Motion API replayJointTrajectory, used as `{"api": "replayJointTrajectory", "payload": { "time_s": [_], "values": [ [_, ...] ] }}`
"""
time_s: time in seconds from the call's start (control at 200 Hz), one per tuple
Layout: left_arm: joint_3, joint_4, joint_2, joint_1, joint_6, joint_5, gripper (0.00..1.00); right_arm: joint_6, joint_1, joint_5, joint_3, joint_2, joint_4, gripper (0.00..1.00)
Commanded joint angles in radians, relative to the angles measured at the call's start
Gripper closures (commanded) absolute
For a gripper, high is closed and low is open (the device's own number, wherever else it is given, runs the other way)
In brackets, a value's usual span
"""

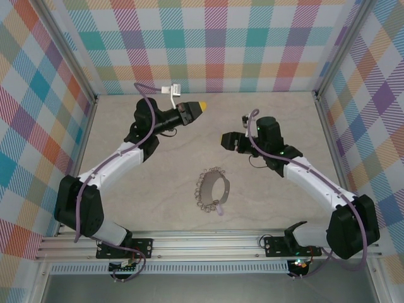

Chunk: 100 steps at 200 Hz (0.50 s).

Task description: Put the keys on the keyring

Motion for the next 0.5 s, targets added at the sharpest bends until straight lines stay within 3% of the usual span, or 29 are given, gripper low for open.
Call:
{"api": "replayJointTrajectory", "payload": {
  "time_s": [0.0, 0.14, 0.495],
  "values": [
    [-0.056, -0.044, -0.051, 0.007, 0.019, -0.049, 0.71, 0.105, 0.011, 0.009, -0.073, -0.001, -0.084, 0.29],
    [-0.121, -0.063, -0.089, 0.006, 0.022, -0.062, 0.59, 0.185, 0.077, 0.033, -0.191, -0.013, -0.122, 0.31],
    [-0.170, -0.101, -0.142, 0.006, 0.055, -0.082, 0.48, 0.184, 0.245, 0.010, -0.273, 0.001, -0.251, 0.41]
  ]
}}
